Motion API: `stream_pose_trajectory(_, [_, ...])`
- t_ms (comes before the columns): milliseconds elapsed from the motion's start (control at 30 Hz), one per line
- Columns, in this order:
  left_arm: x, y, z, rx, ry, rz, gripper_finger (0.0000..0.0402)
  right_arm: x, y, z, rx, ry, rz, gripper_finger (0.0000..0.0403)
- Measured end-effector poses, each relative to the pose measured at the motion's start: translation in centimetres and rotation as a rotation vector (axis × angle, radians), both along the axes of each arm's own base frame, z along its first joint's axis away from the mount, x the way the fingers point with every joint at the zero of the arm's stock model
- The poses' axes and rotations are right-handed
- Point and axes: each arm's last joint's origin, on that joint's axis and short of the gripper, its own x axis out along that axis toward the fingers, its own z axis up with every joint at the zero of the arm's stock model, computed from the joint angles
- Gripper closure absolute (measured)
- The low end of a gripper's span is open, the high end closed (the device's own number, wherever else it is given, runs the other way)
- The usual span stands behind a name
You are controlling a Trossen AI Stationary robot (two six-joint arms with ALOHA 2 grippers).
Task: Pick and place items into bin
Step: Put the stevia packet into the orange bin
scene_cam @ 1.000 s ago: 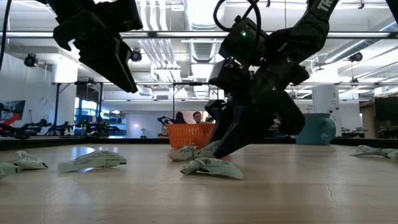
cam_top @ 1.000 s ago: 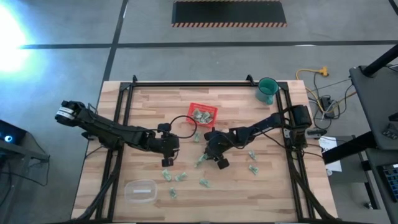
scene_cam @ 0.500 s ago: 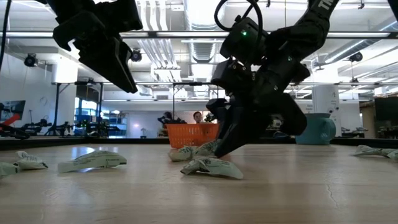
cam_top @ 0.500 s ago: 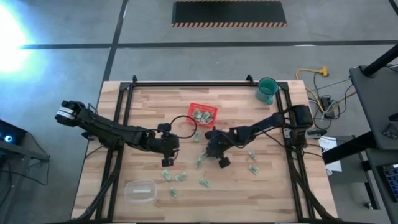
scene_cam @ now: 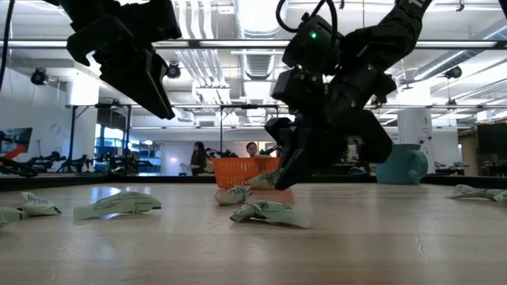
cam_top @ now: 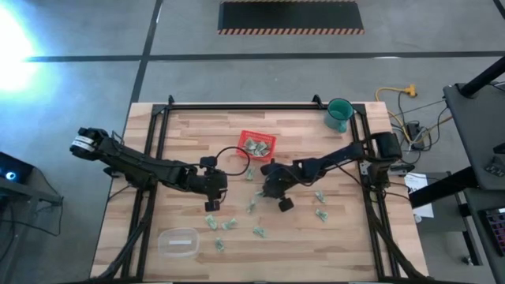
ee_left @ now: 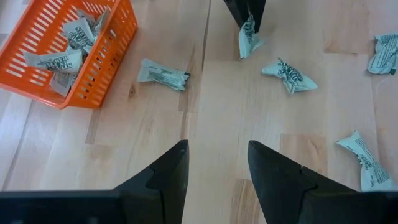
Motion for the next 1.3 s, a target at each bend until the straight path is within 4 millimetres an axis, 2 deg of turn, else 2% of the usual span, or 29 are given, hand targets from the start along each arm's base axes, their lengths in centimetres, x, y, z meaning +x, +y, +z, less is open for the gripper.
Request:
stream_pose_trajectory(200, [0.0,0.0,0.0,0.002,0.001,-0.003,0.0253,-0.5,-0.1,2.3,-0.027,-0.039,-0.009,0.0375])
stream_pose_trajectory(400, [0.0,0.0,0.0,0.005,0.001,-0.006,0.0253,-1.3,-1.0,5.0,-0.198,-0.09,-0.12,0.0375])
stream_pose_trajectory(533, [0.0,0.0,0.0,0.007,0.001,-0.006,0.0253,-1.5,-2.2,6.3,-0.299,-0.132,-0.214,0.0375])
stream_pose_trajectory(767, [0.0,0.0,0.0,0.008,-0.003,-0.006,0.0253,-1.5,-6.1,6.5,-0.39,-0.142,-0.353,0.0375])
stream_pose_trajectory(967, [0.0,0.0,0.0,0.014,-0.002,-0.013,0.0253,-1.4,-9.2,6.1,-0.384,-0.158,-0.448,0.0374])
stream_pose_trajectory(1167, [0.2,0.0,0.1,0.018,-0.022,-0.025,0.0253,-1.3,-10.3,5.6,-0.326,-0.162,-0.53,0.0371])
stream_pose_trajectory(1300, [0.2,0.0,0.1,0.018,-0.021,-0.025,0.0253,-1.2,-10.5,5.4,-0.306,-0.169,-0.554,0.035])
